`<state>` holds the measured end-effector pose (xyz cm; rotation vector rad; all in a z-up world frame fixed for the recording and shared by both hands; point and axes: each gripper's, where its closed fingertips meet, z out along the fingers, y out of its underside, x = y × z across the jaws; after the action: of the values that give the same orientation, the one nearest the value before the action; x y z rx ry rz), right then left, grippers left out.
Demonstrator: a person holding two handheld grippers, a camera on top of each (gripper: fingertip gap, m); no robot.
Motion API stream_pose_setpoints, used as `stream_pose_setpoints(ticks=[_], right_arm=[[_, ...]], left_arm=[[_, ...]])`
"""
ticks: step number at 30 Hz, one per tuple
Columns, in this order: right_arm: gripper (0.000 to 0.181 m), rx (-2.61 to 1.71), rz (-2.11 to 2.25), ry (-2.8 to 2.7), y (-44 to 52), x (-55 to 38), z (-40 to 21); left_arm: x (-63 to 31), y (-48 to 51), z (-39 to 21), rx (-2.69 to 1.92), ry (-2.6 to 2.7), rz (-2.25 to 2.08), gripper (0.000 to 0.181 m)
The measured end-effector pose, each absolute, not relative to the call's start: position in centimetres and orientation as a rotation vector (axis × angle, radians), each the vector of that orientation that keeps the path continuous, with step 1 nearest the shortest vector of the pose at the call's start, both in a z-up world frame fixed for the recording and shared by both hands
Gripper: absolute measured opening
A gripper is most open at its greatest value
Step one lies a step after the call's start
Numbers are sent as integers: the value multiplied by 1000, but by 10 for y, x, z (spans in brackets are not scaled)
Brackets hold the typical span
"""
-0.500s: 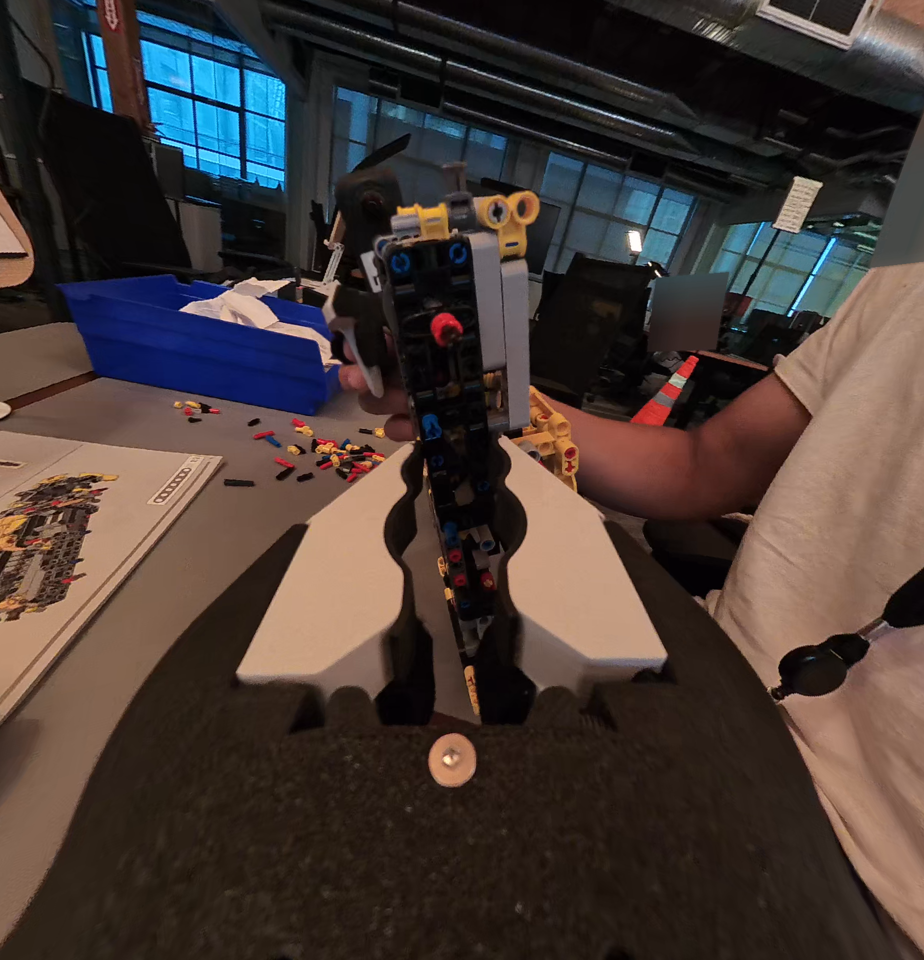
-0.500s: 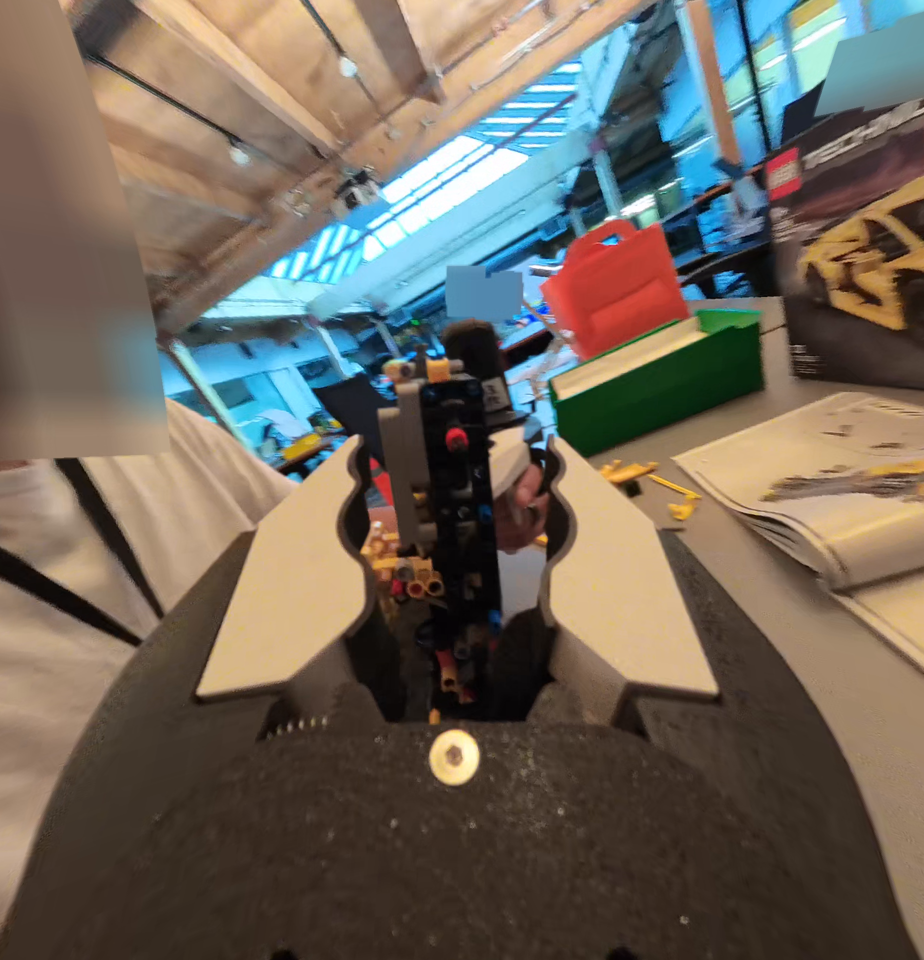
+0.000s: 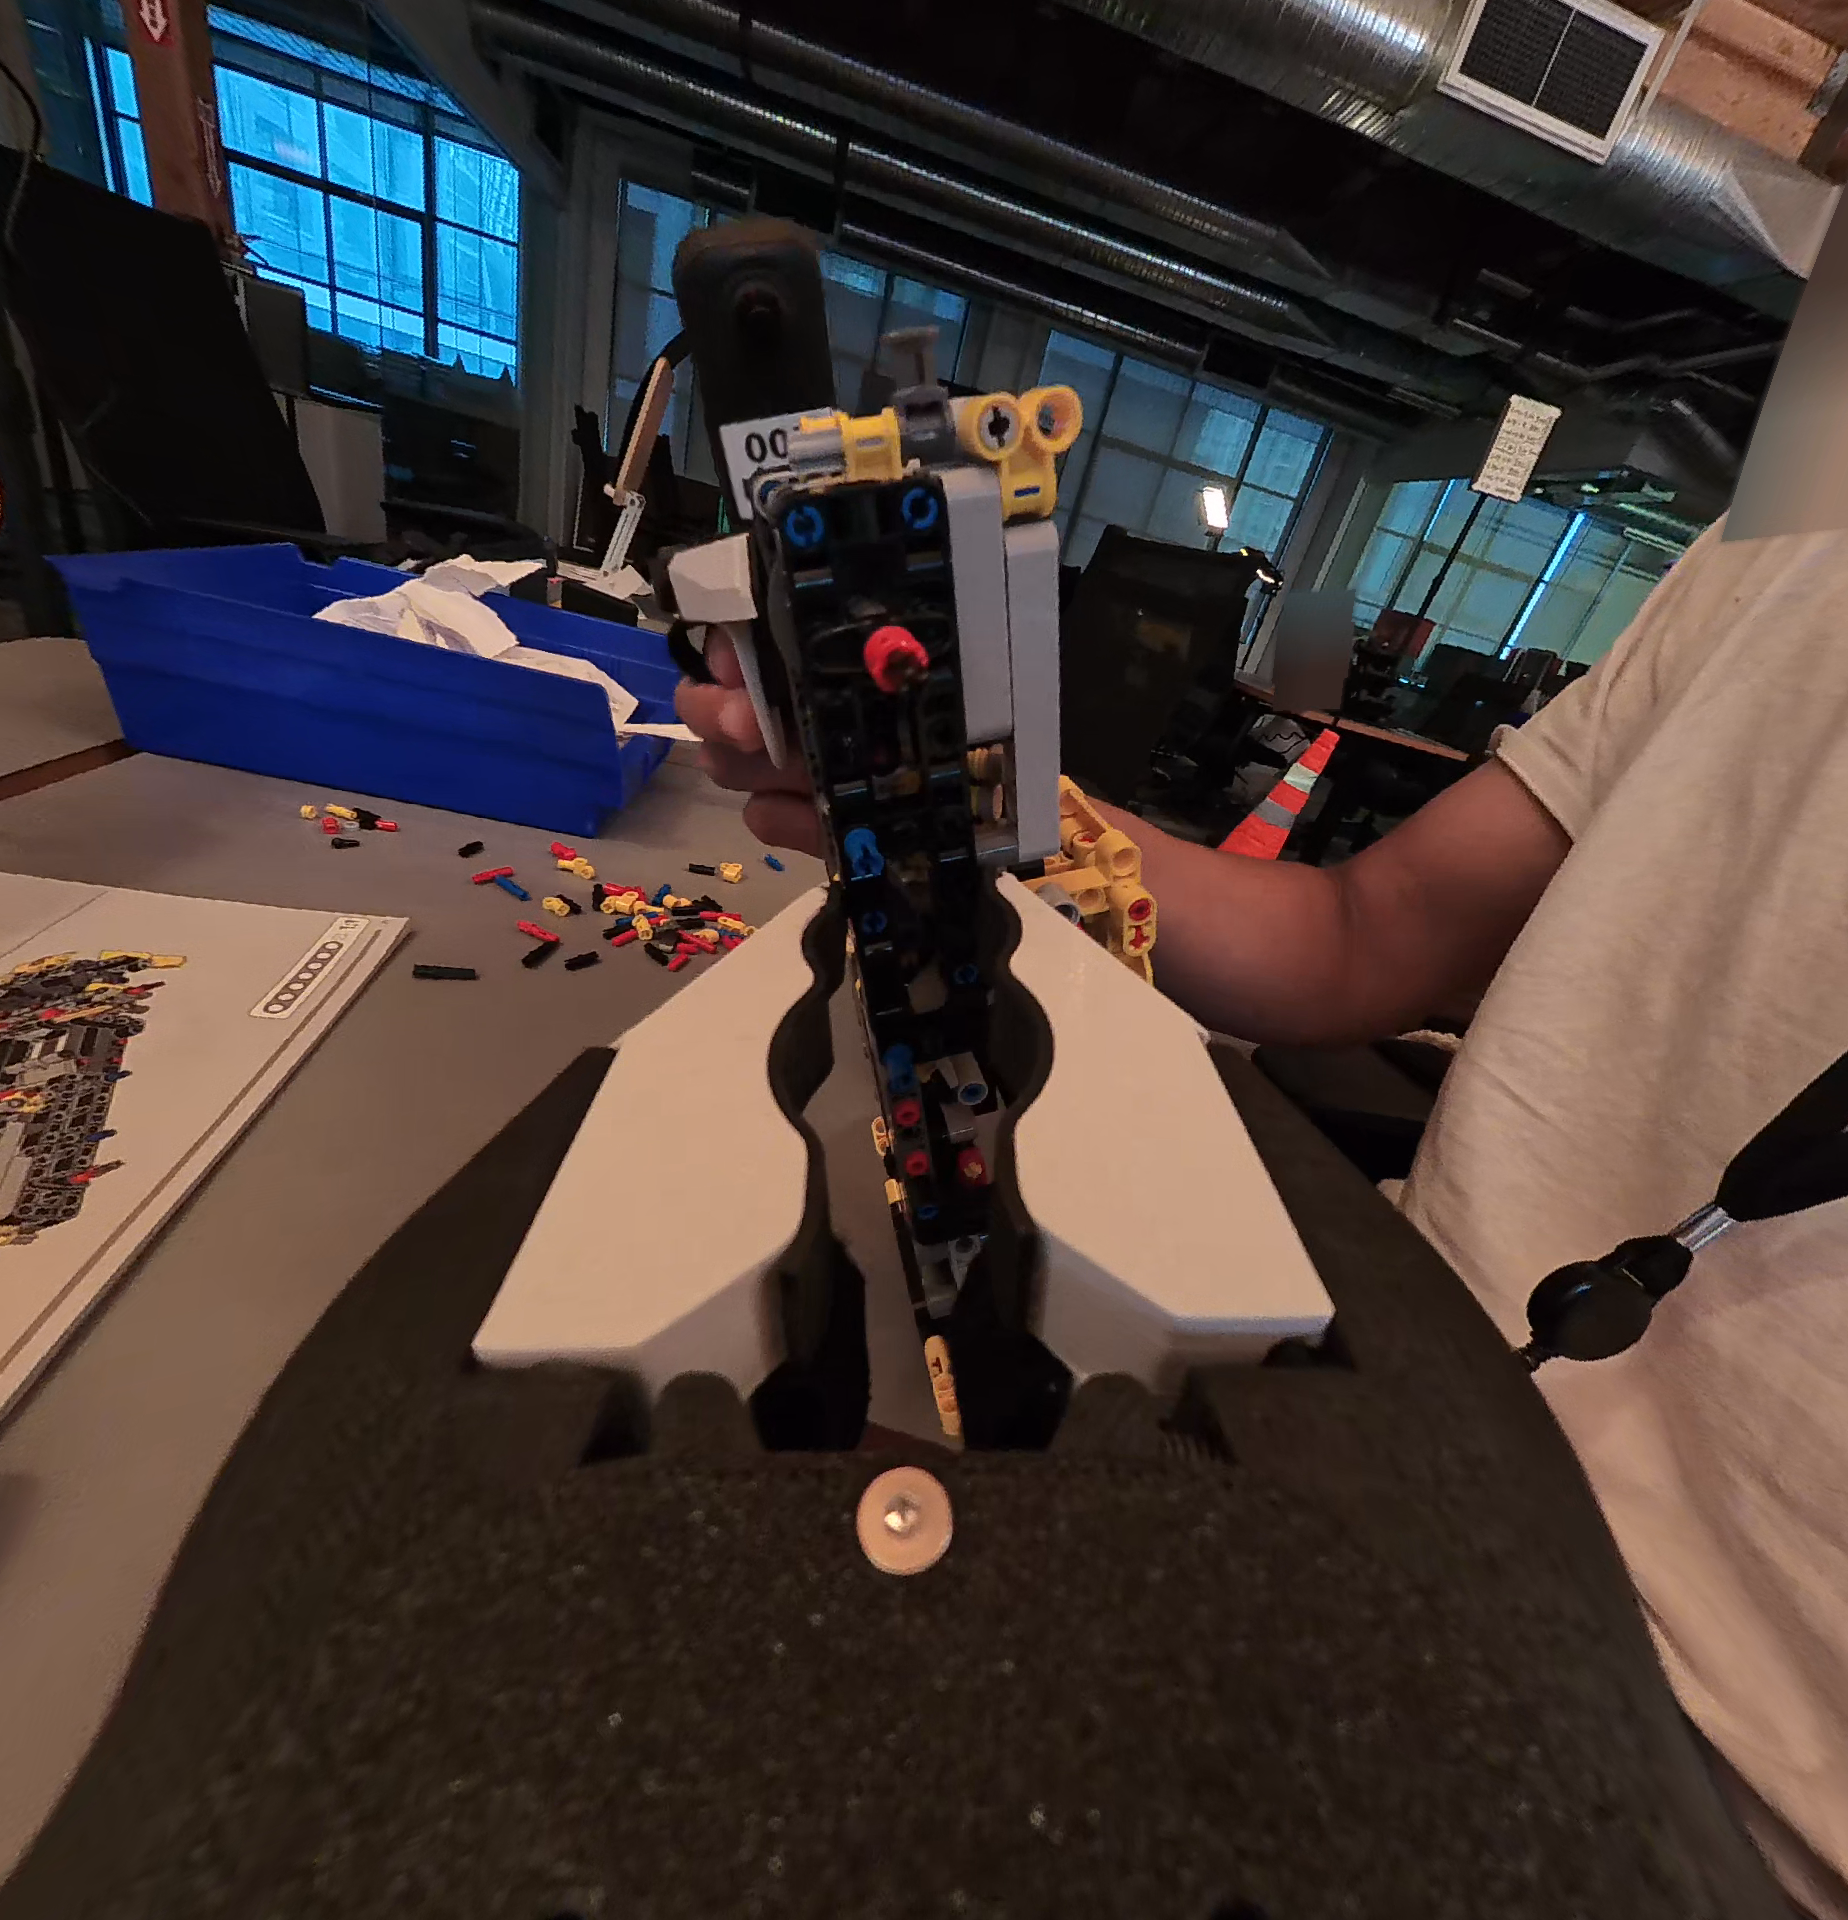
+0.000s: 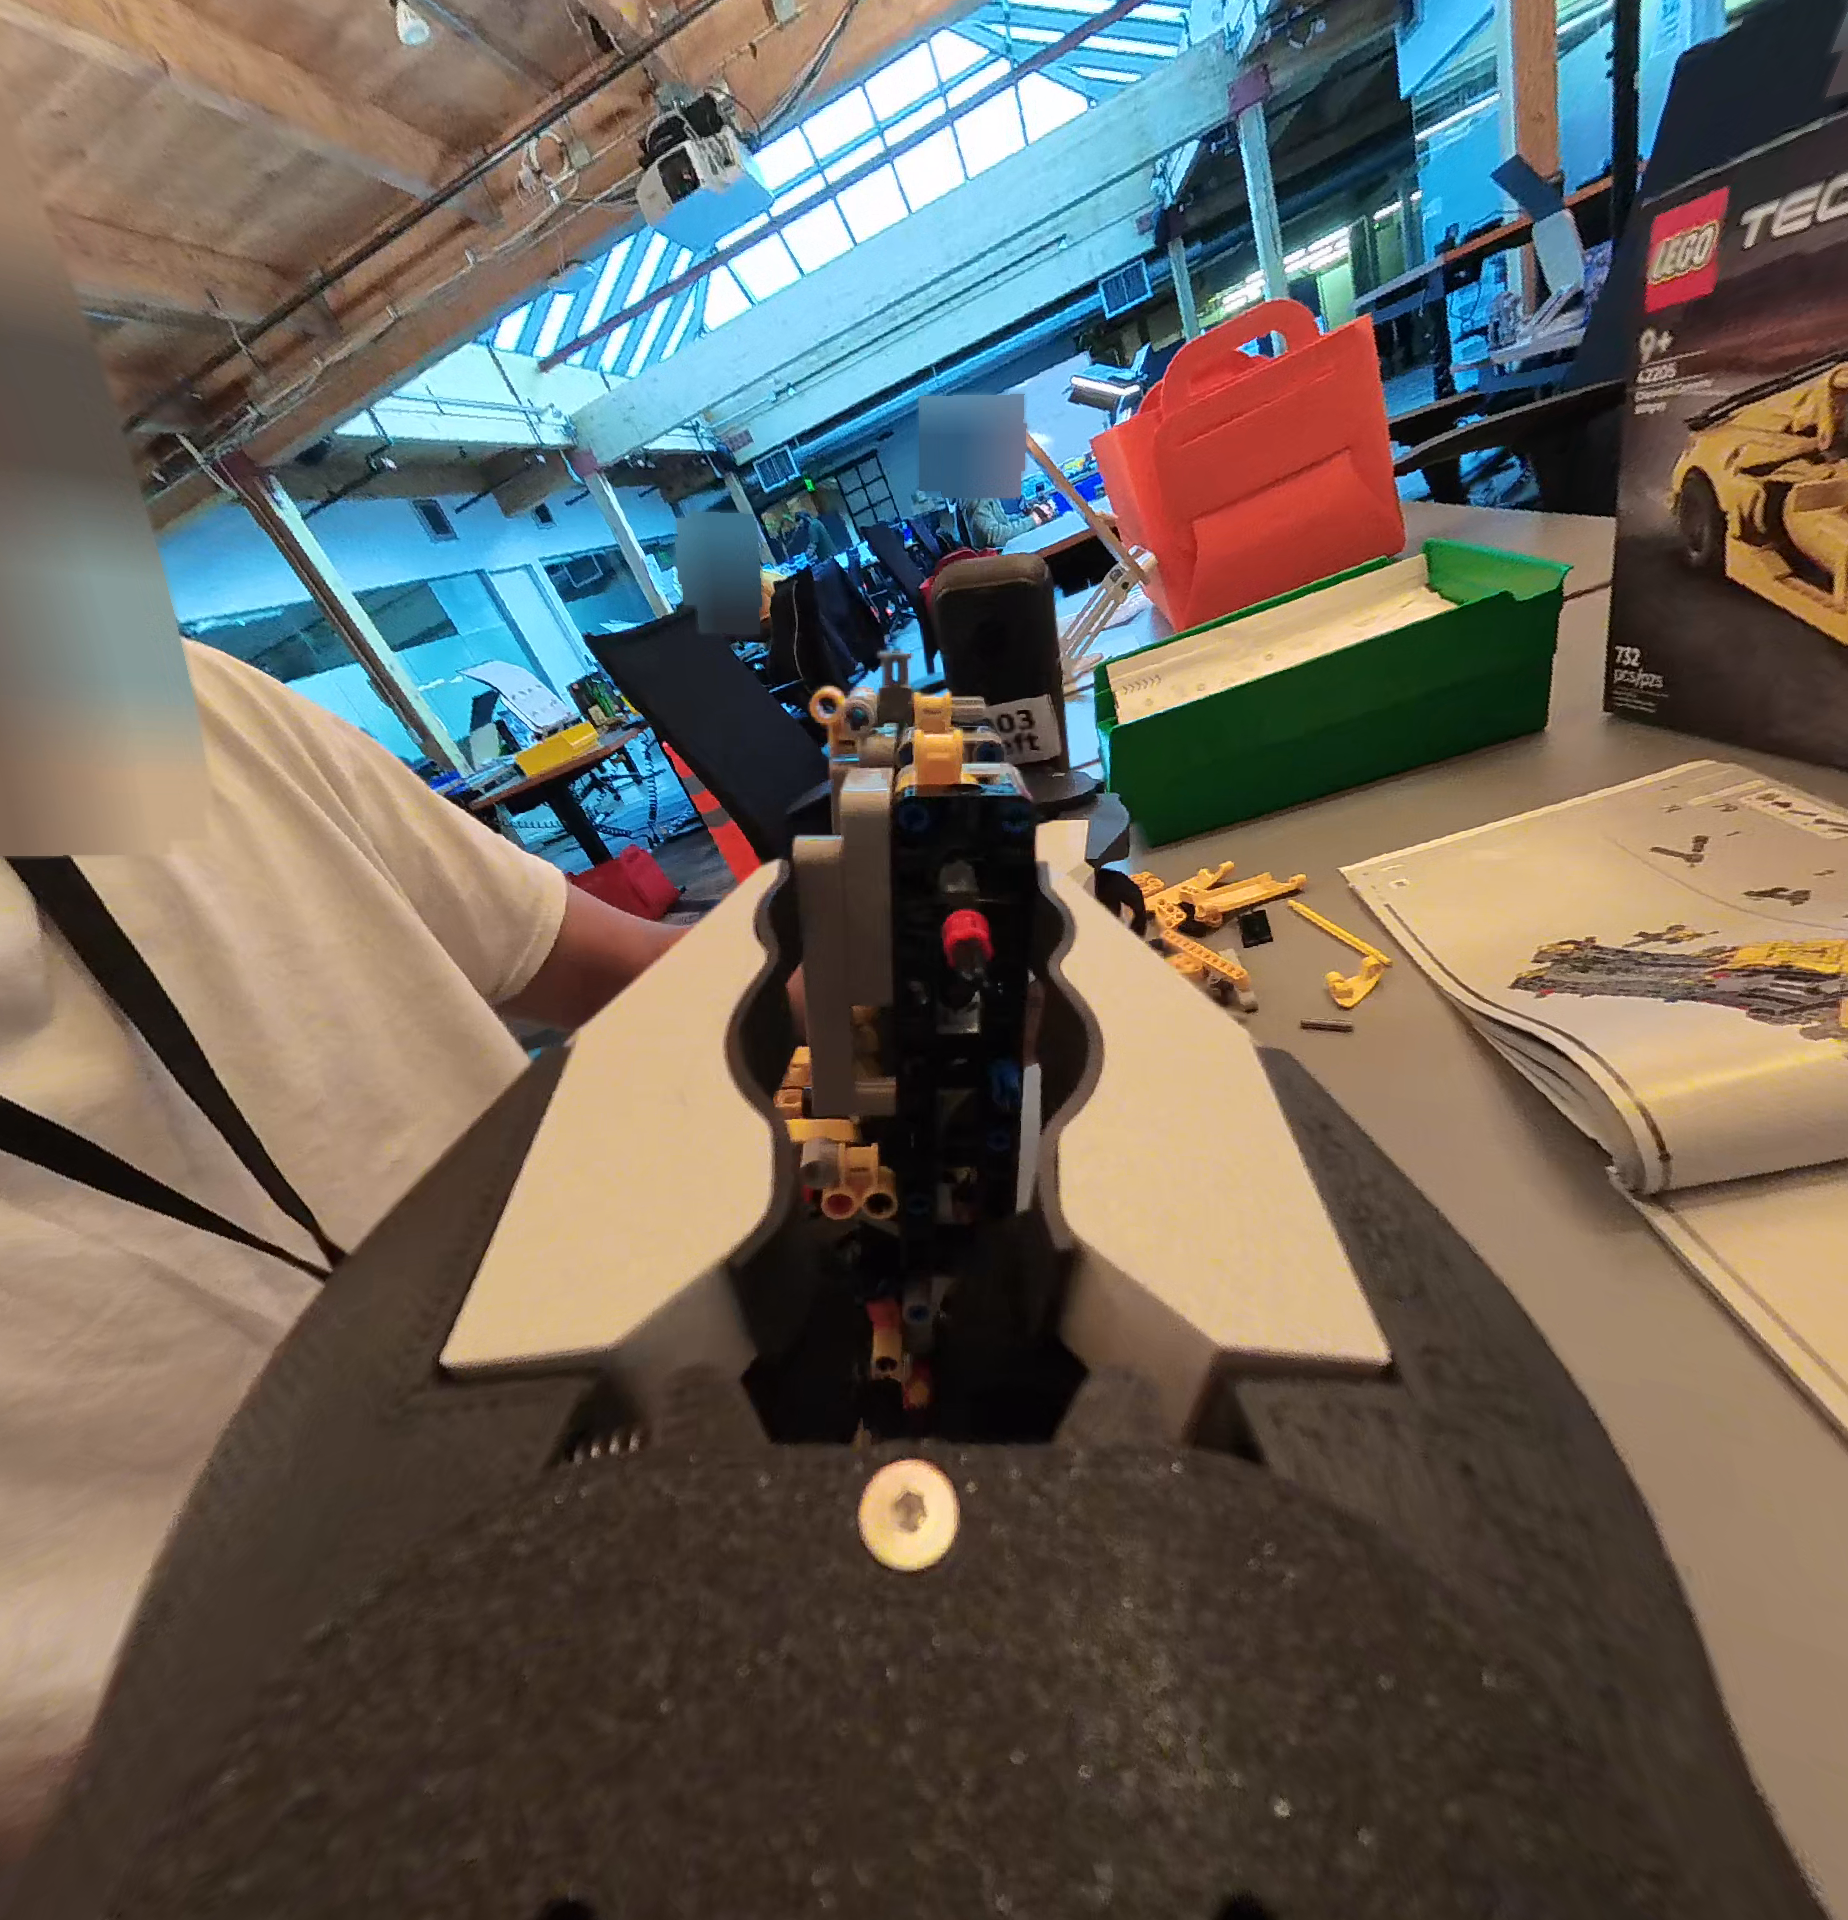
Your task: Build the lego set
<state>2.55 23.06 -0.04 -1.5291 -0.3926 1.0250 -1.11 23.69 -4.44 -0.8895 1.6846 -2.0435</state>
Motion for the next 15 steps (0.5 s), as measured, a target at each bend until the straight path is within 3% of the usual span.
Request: stream_pose_setpoints(ticks=[6, 10, 13, 15], right_arm=[[43, -1629, 946, -141, 248, 57, -12], [43, -1636, 880, 170, 250, 107, -30], [43, -1619, 824, 351, 243, 133, -42], [43, -1603, 788, 448, 237, 143, -48]], left_arm=[[13, 262, -55, -1137, 1593, -2135, 26], [20, 289, -66, -1280, 1512, -1980, 40], [23, 279, -77, -1365, 1546, -1708, 62], [26, 260, -81, -1454, 1545, -1586, 62]])
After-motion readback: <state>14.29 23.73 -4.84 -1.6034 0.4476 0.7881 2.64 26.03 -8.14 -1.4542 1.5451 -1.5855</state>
